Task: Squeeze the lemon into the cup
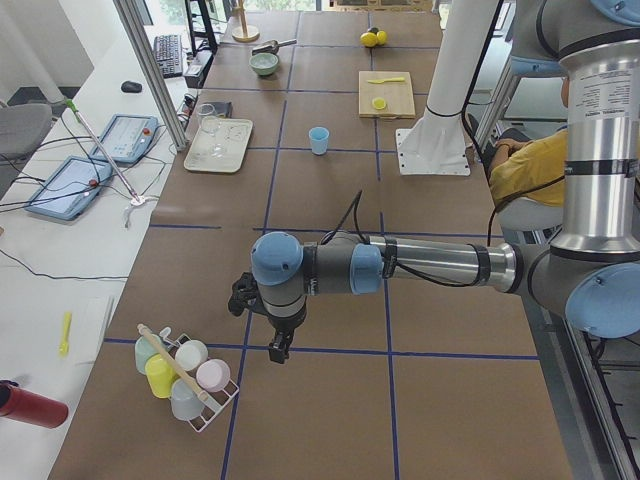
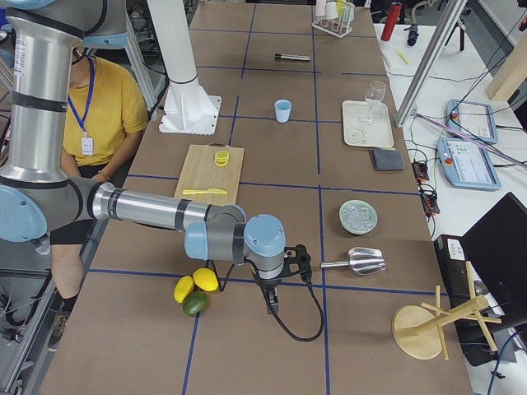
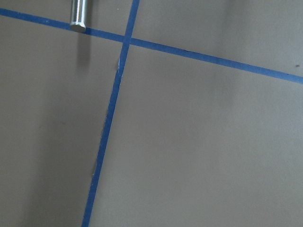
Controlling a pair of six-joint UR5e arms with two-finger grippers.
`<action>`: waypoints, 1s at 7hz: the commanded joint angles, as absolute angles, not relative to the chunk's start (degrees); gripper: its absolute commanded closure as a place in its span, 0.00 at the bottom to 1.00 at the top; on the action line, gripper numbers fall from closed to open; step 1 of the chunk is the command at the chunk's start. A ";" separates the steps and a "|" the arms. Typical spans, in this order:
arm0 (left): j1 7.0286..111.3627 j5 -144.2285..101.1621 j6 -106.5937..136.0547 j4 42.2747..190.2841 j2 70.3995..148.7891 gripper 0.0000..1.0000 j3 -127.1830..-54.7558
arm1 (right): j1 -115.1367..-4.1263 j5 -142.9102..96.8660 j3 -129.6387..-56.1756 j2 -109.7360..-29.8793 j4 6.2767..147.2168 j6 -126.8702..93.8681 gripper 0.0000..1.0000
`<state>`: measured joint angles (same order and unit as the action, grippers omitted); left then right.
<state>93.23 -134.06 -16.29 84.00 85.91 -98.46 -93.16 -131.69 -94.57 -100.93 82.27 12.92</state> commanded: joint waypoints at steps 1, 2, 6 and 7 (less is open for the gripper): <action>93.16 -133.42 -14.33 85.68 86.74 0.00 -98.88 | -93.16 -131.66 -94.57 -100.90 82.27 12.92 0.00; 93.16 -133.77 -14.50 85.69 86.31 0.00 -98.27 | -93.16 -131.66 -94.48 -100.90 82.27 12.92 0.00; 93.16 -133.86 -14.50 85.61 86.05 0.00 -98.53 | -93.16 -131.92 -94.57 -100.37 82.27 12.13 0.00; 93.16 -133.68 -14.41 85.61 86.04 0.00 -98.44 | -93.16 -132.01 -94.57 -100.37 82.27 12.13 0.00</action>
